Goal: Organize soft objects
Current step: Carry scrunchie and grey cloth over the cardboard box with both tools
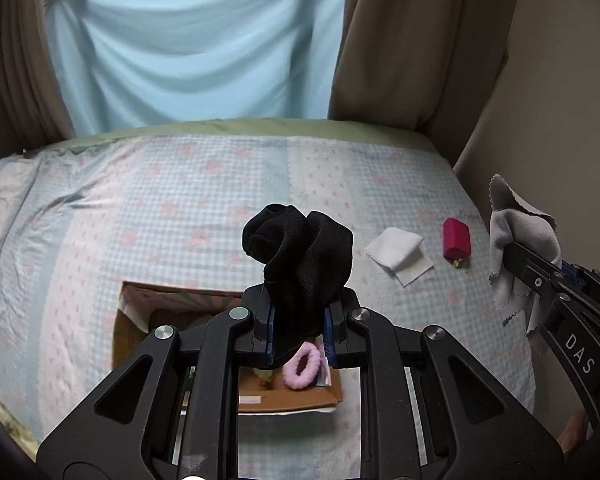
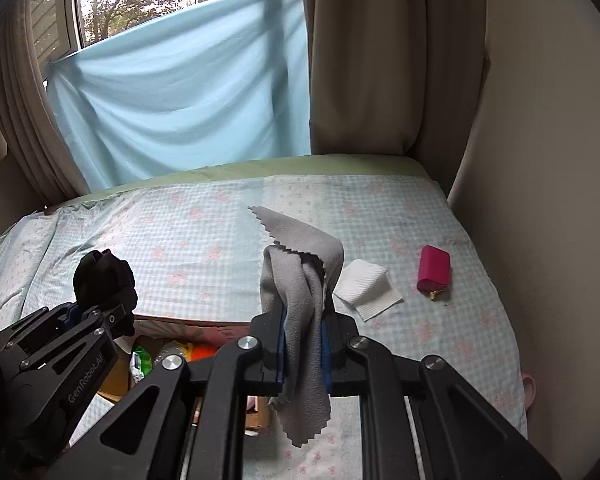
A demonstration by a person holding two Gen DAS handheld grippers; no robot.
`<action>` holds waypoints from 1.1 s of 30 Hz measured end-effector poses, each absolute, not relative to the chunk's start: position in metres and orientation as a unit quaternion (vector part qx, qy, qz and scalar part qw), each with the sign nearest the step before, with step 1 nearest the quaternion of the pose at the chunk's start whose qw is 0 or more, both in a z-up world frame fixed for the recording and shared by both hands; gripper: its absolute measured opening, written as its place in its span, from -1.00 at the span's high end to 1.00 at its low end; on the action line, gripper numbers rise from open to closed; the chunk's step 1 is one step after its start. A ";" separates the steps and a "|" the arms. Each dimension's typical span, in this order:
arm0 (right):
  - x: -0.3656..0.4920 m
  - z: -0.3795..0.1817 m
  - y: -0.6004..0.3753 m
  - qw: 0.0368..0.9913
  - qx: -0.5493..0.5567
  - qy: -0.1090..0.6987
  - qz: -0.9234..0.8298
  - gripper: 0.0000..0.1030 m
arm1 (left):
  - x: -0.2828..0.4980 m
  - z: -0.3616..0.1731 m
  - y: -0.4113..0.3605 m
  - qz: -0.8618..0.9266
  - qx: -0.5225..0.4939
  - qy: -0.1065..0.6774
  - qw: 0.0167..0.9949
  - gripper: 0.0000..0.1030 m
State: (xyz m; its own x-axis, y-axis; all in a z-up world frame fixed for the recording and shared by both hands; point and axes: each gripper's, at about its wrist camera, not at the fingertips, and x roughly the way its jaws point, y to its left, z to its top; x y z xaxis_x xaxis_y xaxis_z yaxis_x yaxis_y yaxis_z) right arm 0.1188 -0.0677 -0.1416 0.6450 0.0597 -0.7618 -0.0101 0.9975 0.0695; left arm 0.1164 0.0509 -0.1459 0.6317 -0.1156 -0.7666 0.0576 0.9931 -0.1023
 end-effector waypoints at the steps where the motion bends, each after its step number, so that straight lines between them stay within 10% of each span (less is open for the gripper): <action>1: 0.118 -0.141 -0.055 0.906 0.029 0.422 0.027 0.76 | 0.113 -0.143 0.064 -0.043 -0.035 0.425 0.904 0.71; 33: 0.187 -0.307 0.088 0.789 0.026 0.612 0.055 0.76 | 0.146 -0.305 0.239 -0.046 -0.012 0.590 0.806 0.71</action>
